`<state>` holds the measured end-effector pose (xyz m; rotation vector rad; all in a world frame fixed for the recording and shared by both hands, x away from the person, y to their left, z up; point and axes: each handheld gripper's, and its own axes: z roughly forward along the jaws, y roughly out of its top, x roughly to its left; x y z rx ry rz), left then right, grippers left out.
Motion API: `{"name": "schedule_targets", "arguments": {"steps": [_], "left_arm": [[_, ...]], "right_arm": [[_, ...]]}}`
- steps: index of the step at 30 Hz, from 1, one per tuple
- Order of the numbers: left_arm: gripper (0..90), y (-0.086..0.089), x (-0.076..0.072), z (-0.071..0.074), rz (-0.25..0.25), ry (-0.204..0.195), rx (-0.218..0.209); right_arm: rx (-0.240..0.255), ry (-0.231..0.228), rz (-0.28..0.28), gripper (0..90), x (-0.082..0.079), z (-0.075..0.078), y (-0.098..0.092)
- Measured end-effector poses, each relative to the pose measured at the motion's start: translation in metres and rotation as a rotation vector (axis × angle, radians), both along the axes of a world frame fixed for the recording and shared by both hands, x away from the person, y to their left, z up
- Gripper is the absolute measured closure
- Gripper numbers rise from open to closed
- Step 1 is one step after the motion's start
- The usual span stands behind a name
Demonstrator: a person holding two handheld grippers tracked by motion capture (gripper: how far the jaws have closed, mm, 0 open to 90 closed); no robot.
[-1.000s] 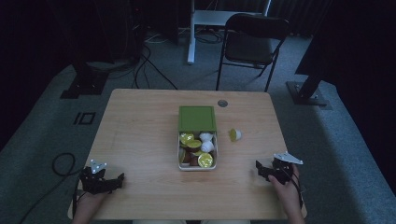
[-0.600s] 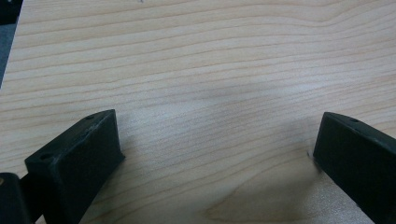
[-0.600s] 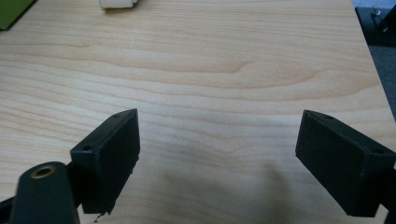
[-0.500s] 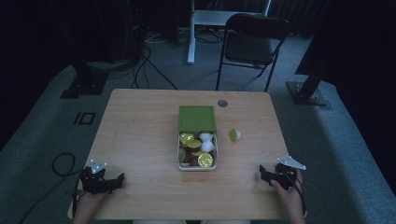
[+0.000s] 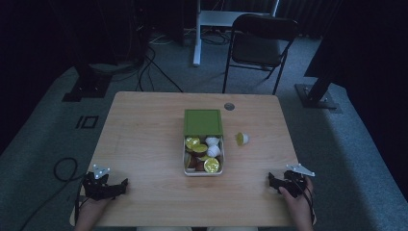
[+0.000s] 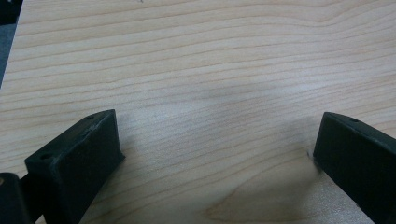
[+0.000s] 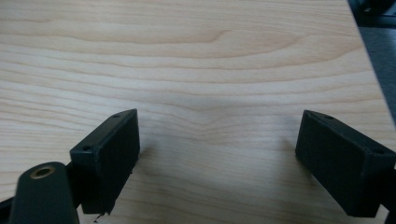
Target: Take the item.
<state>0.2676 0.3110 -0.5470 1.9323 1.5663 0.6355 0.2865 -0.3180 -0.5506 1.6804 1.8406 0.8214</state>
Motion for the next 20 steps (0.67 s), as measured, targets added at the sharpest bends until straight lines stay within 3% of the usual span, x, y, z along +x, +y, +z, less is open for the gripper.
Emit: {"name": "schedule_targets", "arguments": {"steps": [7, 20], "left_arm": [[1.0, 0.0000, 0.0000, 0.0000, 0.000, 0.000, 0.000], [0.9, 0.0000, 0.0000, 0.0000, 0.000, 0.000, 0.000]], "right_arm": [[-0.010, 0.006, -0.033, 11.7, -0.0004, -0.0004, 0.0037], [-0.010, 0.009, -0.033, 11.0, 0.0002, -0.0004, 0.0043]]}}
